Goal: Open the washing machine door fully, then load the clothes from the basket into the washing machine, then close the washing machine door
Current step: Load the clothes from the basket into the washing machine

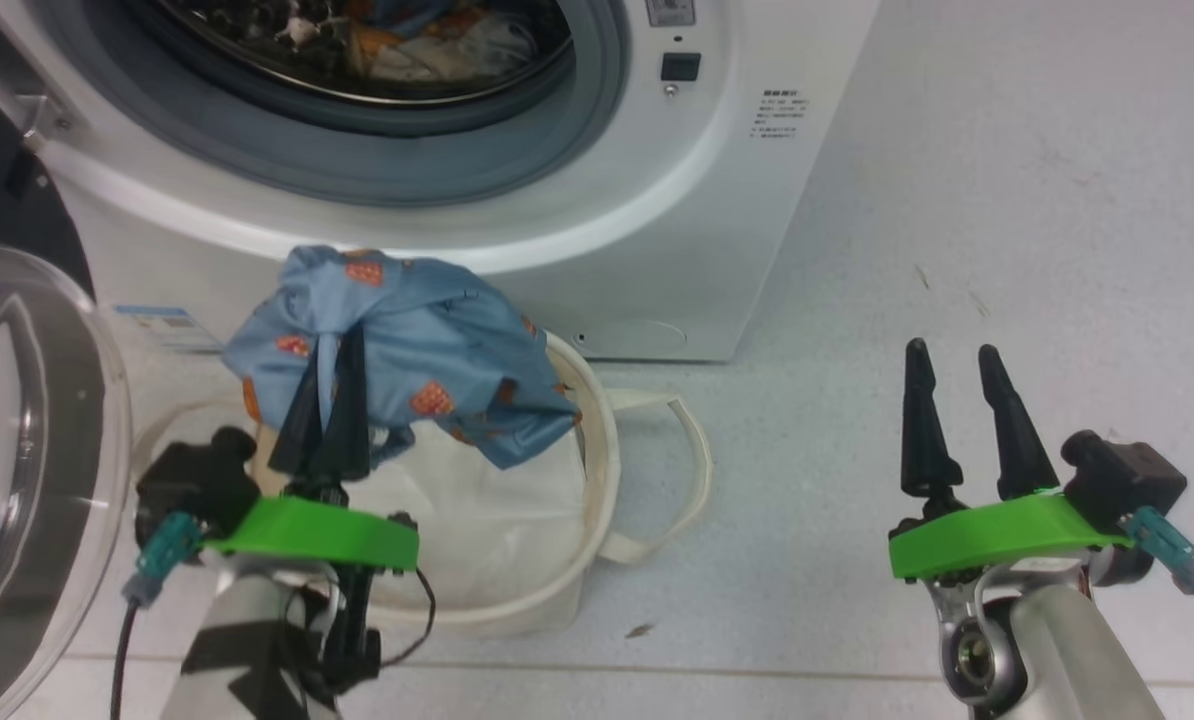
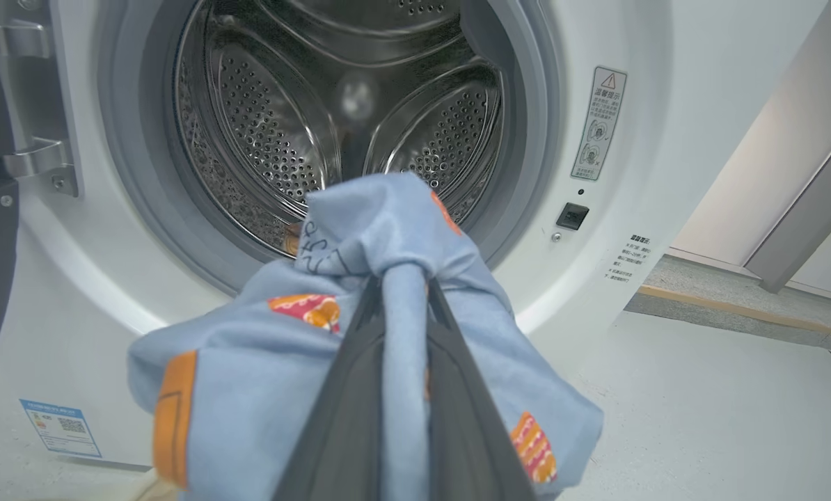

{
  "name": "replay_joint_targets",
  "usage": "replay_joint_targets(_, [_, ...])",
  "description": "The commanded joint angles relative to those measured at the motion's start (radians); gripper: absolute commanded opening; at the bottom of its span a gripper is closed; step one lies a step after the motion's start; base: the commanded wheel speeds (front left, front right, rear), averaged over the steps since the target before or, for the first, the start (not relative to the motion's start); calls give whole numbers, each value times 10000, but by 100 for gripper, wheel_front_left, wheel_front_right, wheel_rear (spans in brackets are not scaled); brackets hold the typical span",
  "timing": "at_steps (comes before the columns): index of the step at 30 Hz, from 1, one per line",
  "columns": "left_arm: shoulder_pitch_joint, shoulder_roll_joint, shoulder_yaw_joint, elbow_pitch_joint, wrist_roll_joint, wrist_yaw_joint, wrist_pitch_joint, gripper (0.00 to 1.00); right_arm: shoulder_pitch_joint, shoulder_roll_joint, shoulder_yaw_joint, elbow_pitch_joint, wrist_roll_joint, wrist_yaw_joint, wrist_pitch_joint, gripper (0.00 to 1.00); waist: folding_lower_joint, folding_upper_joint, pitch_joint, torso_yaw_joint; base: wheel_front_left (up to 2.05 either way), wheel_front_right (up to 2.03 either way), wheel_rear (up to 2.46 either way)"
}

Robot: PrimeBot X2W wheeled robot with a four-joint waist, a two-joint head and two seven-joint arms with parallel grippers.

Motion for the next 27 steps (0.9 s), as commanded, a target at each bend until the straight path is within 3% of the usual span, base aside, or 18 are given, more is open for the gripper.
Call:
replay_joint_targets(1, [-609, 159, 396, -331, 152, -33, -85, 0, -192, 49, 288, -278, 17, 75, -122, 100, 1, 0, 201, -98, 0, 0, 0])
replay_joint_targets(8, [-2072, 159, 892, -265, 582, -359, -85, 0, -591, 50, 264, -689, -4, 75, -122, 100, 1, 0, 1318, -392, 0, 0, 0])
replay_joint_targets(19, [-5412, 163, 2724, 784, 1446, -644, -85, 0, -1194, 50, 180, -1070, -104, 75, -122, 100, 1, 0, 3596, -1195, 0, 0, 0])
replay_joint_targets(27, [-7951, 553, 3745, 1568, 2028, -608, -85, 0, -1492, 50, 378, -1247, 231, 75, -122, 100, 1, 0, 4976, -1898, 0, 0, 0])
